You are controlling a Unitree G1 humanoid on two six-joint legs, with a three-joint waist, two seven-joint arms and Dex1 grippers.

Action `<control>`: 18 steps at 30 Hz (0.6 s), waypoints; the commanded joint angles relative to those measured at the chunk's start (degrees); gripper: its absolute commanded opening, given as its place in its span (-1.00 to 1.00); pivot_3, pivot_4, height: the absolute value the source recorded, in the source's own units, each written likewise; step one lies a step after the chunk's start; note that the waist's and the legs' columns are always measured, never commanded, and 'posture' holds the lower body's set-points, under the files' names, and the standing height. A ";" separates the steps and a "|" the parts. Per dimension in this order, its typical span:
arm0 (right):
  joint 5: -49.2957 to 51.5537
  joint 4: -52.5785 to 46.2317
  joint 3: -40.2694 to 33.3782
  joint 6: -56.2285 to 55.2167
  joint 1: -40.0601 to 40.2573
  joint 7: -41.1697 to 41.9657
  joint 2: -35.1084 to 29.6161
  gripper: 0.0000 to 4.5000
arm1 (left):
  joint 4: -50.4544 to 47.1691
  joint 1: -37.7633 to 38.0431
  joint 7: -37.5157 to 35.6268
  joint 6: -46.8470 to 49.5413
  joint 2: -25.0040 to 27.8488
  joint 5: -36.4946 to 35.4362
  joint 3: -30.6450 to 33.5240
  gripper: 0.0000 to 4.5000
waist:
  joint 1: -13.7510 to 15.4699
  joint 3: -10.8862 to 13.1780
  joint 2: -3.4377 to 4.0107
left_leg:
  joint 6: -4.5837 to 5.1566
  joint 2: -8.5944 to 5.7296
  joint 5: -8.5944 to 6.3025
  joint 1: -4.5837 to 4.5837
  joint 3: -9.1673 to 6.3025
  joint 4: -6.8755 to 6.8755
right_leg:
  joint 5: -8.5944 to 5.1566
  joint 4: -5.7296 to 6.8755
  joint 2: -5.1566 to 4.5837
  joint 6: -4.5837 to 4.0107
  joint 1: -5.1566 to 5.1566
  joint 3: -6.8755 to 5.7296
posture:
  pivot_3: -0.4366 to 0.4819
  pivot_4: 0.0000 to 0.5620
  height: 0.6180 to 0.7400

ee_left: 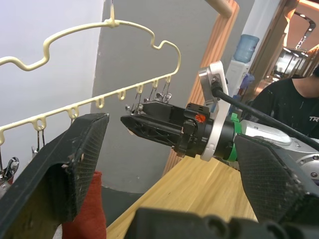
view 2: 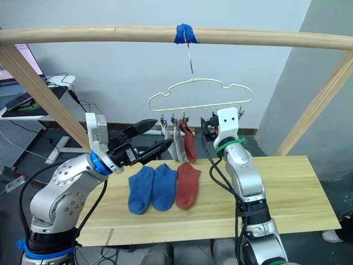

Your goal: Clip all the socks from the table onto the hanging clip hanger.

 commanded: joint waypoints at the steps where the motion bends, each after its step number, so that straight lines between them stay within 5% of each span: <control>1: 1.11 -2.03 0.24 -1.17 -0.86 0.96 0.46 0.57 | -2.81 0.31 -1.09 -1.78 0.70 -0.15 0.60 1.00 | 0.06 0.00 0.00 | 0.00 0.00 0.00 0.00 0.00 0.00 | 0.00 0.00 0.00 0.00 0.00 0.00 | -0.13 -0.53 1.00; 18: 1.63 -1.19 -0.63 -1.38 -1.86 0.92 1.36 0.57 | -2.61 0.89 -0.33 -2.01 0.20 -0.02 0.43 1.00 | 0.14 0.00 0.00 | 0.00 0.00 0.00 0.00 0.00 0.00 | -0.02 0.00 0.00 -0.04 0.00 0.00 | -0.12 -0.51 1.00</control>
